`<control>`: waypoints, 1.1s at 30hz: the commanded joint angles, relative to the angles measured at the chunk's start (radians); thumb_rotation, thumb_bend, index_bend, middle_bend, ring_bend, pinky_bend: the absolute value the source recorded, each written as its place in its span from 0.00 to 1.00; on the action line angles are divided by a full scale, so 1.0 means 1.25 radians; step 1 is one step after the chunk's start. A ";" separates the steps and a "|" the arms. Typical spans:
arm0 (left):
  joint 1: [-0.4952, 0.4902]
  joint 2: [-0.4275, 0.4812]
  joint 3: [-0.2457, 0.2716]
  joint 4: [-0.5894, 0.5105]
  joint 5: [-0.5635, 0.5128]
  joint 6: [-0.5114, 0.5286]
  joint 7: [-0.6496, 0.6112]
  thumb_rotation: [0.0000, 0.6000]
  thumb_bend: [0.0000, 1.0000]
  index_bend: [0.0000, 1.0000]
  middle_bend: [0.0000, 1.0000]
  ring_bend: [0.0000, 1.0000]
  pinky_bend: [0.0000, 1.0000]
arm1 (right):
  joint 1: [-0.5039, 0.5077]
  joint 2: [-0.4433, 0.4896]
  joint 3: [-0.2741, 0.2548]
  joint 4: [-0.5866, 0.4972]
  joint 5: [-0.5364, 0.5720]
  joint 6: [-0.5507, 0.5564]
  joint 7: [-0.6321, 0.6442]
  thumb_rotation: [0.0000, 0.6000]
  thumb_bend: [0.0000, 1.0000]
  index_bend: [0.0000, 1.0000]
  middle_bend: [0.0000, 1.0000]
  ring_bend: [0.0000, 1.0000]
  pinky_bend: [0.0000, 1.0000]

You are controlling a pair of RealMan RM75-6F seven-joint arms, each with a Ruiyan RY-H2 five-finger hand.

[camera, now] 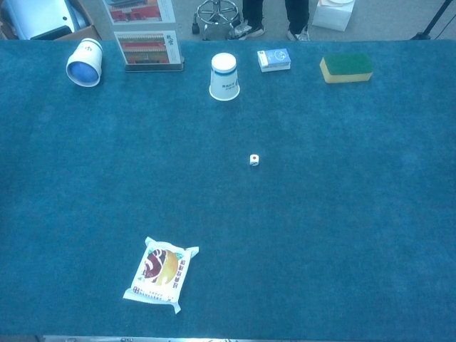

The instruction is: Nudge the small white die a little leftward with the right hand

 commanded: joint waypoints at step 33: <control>-0.005 -0.014 -0.002 0.060 0.005 -0.013 -0.080 1.00 0.25 0.44 0.35 0.24 0.43 | 0.377 -0.070 0.057 -0.046 0.031 -0.449 -0.190 1.00 0.72 0.38 0.84 0.85 1.00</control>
